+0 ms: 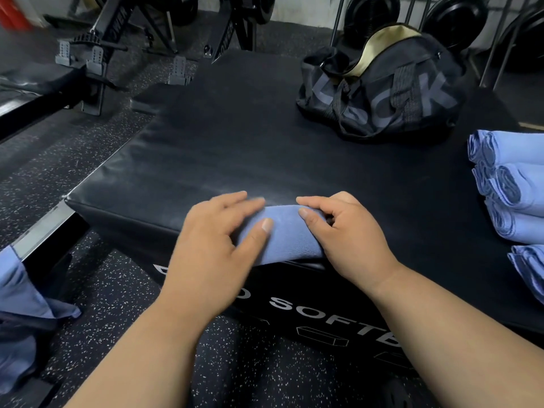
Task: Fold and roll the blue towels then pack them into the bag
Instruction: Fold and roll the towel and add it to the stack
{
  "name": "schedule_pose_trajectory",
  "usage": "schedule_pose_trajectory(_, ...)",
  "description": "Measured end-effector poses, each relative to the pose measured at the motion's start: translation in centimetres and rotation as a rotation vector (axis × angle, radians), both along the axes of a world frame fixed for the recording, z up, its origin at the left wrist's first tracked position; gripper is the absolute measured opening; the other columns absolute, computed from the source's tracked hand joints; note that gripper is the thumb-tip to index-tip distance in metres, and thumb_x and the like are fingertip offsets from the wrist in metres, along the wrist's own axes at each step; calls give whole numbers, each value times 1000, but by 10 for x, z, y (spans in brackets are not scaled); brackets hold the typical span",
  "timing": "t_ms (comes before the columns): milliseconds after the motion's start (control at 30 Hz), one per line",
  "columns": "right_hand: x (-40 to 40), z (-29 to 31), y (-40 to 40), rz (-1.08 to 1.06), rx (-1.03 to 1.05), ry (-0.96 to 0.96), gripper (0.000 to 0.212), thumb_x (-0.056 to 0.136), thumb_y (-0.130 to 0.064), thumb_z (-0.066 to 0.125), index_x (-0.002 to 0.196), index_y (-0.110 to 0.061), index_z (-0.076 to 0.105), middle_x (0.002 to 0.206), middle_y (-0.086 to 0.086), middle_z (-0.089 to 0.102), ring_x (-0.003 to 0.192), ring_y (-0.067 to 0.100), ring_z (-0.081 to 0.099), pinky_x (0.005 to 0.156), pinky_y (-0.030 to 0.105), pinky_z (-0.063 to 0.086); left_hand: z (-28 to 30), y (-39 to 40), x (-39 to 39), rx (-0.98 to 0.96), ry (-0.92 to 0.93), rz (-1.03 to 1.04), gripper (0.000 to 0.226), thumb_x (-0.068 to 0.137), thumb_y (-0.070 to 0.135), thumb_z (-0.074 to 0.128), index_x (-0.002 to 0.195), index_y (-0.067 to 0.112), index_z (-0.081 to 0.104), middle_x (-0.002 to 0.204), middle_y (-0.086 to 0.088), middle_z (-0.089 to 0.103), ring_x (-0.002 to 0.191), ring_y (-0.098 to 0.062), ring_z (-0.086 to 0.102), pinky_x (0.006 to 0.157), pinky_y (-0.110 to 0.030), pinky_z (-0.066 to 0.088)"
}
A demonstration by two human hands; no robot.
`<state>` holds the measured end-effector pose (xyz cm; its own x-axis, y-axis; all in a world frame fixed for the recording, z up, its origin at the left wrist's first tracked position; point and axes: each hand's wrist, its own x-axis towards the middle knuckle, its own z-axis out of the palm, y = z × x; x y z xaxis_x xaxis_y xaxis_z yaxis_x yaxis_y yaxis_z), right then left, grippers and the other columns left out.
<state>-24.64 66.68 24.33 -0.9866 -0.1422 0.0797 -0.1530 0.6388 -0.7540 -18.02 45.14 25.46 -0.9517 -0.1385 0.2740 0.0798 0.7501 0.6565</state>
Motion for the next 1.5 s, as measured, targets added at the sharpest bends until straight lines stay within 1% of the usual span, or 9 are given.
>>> schedule_pose_trajectory(133,0,0,0,19,37,4,26,101,-50,59,124,-50,72,103,-19,57,101,-6,55,79,9,38,-11,7,5,-37,-90,-7,37,104,49,53,136,39,69,151,14,56,137,-14,48,116,-32,36)
schedule_pose_trajectory(300,-2,1,1,35,68,-19,30,104,-50,54,130,-48,70,108,-19,58,102,-4,56,84,11,41,-16,1,2,37,-151,66,42,105,54,41,134,43,69,148,17,59,142,-10,45,119,-39,38)
schedule_pose_trajectory(567,3,3,3,46,117,-28,33,108,-46,45,131,-41,68,115,-20,56,106,1,57,91,25,46,-6,4,10,82,-141,175,34,105,40,55,134,35,71,132,18,69,127,-11,59,111,-38,47)
schedule_pose_trajectory(667,6,4,6,82,115,-59,29,108,-43,44,119,-41,71,113,-18,56,104,2,58,92,26,47,3,-5,13,334,-264,222,19,98,42,67,114,40,77,108,28,74,104,5,67,94,-27,52)
schedule_pose_trajectory(767,9,5,9,105,108,-71,26,108,-42,45,111,-39,71,110,-17,57,103,2,58,93,28,47,4,-1,18,613,-301,256,17,93,40,75,110,36,75,98,16,77,89,-3,73,84,-31,58)
schedule_pose_trajectory(967,16,12,18,142,146,-88,26,107,-43,47,111,-39,72,108,-16,57,102,2,57,89,25,43,4,8,22,865,-378,376,58,71,53,88,115,27,62,92,4,76,74,-20,72,78,-44,57)
schedule_pose_trajectory(1100,25,15,31,169,150,-85,26,108,-42,47,110,-38,72,109,-16,57,102,1,57,88,22,43,12,22,30,1043,-445,228,21,93,33,77,94,15,66,78,-3,72,60,-18,64,64,-34,47)
schedule_pose_trajectory(1300,37,14,55,171,113,-79,28,108,-42,47,124,-40,71,110,-17,57,105,0,57,90,16,41,21,40,42,966,-341,150,26,93,29,77,116,16,73,94,-3,76,70,-10,66,66,-27,50)
schedule_pose_trajectory(1500,63,32,89,97,-150,-239,39,104,-53,51,140,-40,58,102,-14,67,100,-1,62,97,27,48,49,72,57,919,-237,40,31,81,37,88,109,27,78,101,-4,77,83,-17,66,77,-36,50)
